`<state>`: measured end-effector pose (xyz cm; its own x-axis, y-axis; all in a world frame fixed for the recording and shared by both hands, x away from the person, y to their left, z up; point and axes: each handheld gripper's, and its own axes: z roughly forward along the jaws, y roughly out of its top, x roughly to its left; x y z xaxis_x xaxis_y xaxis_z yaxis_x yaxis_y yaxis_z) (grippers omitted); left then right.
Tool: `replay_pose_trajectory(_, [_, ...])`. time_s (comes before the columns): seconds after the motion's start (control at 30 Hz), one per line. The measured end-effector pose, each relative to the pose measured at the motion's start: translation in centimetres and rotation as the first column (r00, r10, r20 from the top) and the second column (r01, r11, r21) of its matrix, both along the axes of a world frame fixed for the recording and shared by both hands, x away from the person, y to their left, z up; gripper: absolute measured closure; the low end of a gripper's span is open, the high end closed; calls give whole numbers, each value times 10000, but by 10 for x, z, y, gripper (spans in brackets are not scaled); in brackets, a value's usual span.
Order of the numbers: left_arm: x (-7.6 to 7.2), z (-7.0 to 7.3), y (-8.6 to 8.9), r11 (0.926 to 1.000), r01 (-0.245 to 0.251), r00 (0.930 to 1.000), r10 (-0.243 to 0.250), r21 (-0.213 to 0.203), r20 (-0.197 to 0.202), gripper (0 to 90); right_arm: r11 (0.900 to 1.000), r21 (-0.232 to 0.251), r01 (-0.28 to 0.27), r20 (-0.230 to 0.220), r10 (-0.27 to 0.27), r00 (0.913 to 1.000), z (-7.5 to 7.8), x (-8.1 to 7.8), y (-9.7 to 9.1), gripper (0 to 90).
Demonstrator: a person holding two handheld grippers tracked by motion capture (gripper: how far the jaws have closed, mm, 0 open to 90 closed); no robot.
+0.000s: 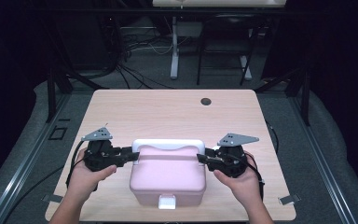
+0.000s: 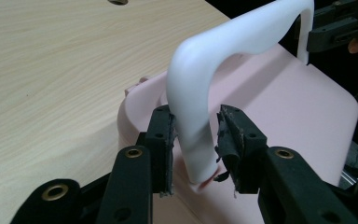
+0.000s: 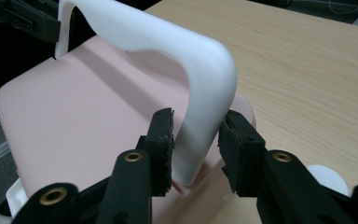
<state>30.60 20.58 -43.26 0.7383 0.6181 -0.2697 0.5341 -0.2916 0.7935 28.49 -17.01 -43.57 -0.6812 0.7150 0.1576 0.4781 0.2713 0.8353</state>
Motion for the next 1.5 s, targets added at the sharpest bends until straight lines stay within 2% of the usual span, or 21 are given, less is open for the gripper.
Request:
replay_pose_trajectory(0.23, [-10, 4, 0, 9998, 178, 9996, -180, 115, 213, 673, 9999, 74, -156, 217, 155, 9996, 6, -10, -2, 690])
replay_pose_trajectory(0.37, [-14, -1, 0, 9994, 242, 9994, -248, 252, 259, 674, 9996, 45, -268, 283, 267, 9992, 5, -13, -2, 691])
replay_pose_trajectory(0.47, [-14, -6, 0, 9986, 308, 9993, -317, 422, 197, 675, 9994, -153, -312, 167, 314, 9994, 0, -14, -2, 695])
replay_pose_trajectory(0.53, [-13, -9, -1, 9988, 311, 9995, -314, 387, 75, 675, 9993, -181, -317, 113, 319, 9994, -2, -14, -2, 697])
replay_pose_trajectory(0.73, [-12, -12, -2, 9982, 303, 9993, -315, 524, 222, 689, 9984, -455, -347, 45, 350, 9994, -8, -11, -1, 713])
replay_pose_trajectory(0.87, [-13, -12, -1, 9985, 243, 9994, -254, 482, 231, 731, 9989, -335, -338, 9, 339, 9994, -9, -11, -1, 727])
replay_pose_trajectory(1.13, [-15, -11, -2, 9979, 175, 9993, -196, 623, 328, 738, 9990, -294, -336, 49, 337, 9994, -9, -12, -1, 737])
replay_pose_trajectory(1.33, [-14, -9, -2, 9984, 124, 9992, -144, 558, 360, 739, 9993, -205, -301, 109, 303, 9995, -7, -11, -2, 739])
replay_pose_trajectory(1.5, [-13, -3, 0, 9998, 58, 9990, -66, 175, 449, 740, 9998, 6, -195, 357, 194, 9992, -3, -11, -3, 739])
